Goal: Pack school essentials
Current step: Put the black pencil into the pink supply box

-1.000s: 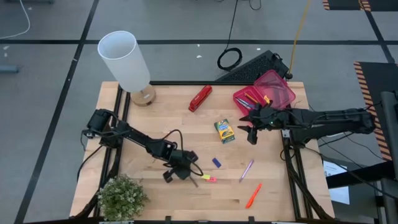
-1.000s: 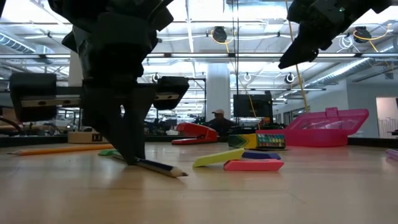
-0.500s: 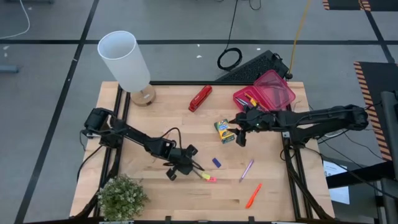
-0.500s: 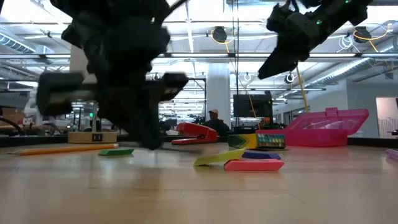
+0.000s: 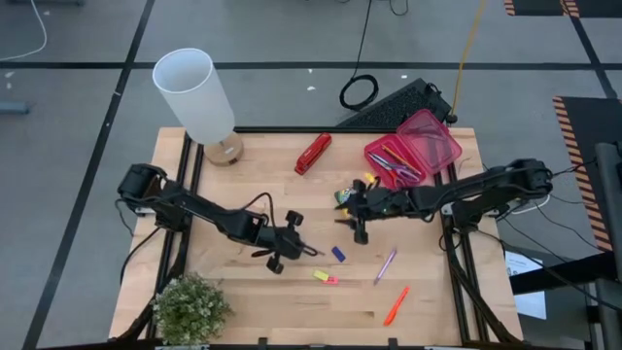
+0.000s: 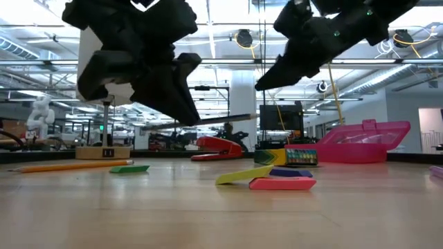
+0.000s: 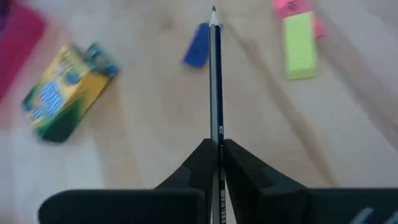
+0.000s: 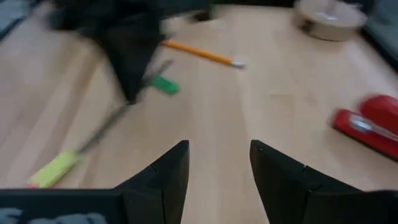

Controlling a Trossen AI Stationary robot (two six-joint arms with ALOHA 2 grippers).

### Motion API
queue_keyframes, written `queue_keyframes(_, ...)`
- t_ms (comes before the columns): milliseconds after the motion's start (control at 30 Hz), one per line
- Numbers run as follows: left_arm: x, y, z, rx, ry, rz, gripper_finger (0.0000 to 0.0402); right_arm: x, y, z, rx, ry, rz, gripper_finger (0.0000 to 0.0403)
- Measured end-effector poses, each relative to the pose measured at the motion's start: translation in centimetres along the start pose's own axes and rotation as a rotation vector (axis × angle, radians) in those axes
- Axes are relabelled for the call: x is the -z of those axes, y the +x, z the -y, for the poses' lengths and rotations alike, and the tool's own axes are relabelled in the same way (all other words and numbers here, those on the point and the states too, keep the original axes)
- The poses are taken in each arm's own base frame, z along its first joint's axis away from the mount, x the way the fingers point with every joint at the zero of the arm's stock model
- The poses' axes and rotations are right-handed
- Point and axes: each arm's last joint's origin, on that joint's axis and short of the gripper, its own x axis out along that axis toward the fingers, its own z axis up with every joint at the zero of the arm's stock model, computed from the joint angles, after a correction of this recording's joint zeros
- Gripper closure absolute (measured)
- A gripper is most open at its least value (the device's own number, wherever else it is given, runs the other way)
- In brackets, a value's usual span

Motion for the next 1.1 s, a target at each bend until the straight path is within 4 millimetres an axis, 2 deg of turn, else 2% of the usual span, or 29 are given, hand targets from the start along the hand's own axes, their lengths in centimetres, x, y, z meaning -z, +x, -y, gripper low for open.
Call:
queue_keyframes(100, 0.1, -0.1, -0.4, -0.052, -0.037, -0.022, 0.0366, 0.0, 0.3, -1.1, -0.028, -0.031, 0.000, 0.0231)
queue_keyframes(333, 0.7, -0.1, -1.2, -0.104, -0.124, -0.070, 0.0366, -1.9, -0.1, -2.7, 0.035, -0.037, 0.051, 0.0187)
queue_keyframes(433, 0.8, 0.0, -1.5, -0.116, -0.155, -0.073, 0.0366, -2.3, -0.2, -3.0, 0.060, -0.006, 0.066, 0.0173)
queue_keyframes(567, 0.9, 0.0, -1.8, -0.123, -0.173, -0.073, 0.0366, -1.9, 0.3, -3.0, 0.132, 0.014, 0.043, 0.0166)
queue_keyframes(733, 0.9, 0.0, -1.9, -0.169, -0.201, -0.078, 0.0366, -1.1, 2.3, -3.2, 0.151, 0.026, -0.019, 0.0172)
queue_keyframes(900, 0.9, 0.0, -2.0, -0.192, -0.220, -0.083, 0.0366, -1.8, 4.3, -3.6, 0.132, 0.014, -0.065, 0.0187)
queue_keyframes(1100, 0.9, 0.0, -2.0, -0.194, -0.251, -0.080, 0.0366, -1.4, 6.4, -3.9, 0.117, -0.004, -0.171, 0.0193)
